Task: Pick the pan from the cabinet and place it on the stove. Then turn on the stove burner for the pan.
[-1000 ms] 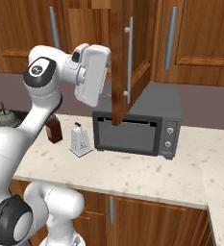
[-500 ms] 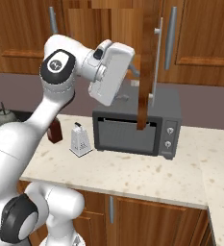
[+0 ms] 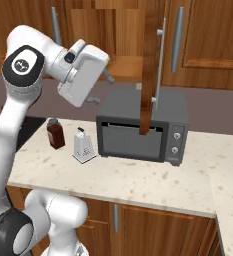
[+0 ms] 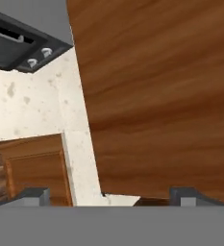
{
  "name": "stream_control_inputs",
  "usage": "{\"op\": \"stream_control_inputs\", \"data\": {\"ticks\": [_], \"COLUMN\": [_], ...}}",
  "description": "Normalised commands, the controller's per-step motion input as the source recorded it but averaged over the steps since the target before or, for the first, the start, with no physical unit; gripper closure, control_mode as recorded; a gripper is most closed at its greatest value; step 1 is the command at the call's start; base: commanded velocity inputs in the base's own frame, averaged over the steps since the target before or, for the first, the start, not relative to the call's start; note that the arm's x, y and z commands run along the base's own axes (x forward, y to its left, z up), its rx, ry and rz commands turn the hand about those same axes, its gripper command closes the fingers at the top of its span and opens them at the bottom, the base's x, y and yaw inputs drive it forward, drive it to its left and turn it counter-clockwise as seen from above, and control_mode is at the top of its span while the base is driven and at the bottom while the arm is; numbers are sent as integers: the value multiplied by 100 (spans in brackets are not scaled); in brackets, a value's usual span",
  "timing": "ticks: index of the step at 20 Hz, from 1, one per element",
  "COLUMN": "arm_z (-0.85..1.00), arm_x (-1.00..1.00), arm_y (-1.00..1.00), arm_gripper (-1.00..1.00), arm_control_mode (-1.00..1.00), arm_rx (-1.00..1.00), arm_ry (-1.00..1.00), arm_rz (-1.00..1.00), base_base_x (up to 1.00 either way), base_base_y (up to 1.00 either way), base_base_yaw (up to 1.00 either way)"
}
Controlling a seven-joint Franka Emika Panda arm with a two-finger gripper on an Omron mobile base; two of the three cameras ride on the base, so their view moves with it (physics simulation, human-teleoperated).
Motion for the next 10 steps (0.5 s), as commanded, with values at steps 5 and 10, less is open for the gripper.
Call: {"op": "stream_control_inputs", "data": {"ticks": [5, 10], "arm_z": [-14, -3], "arm_x": [-3, 0], "arm_y": [100, 95], "arm_gripper": [-100, -100], "arm_control_mode": [-100, -100], "arm_rx": [9, 11], "arm_ry": [-20, -25], "arm_rz": [16, 18], "base_base_x": [0, 0], "base_base_y": [0, 0], "base_base_yaw": [0, 0]}}
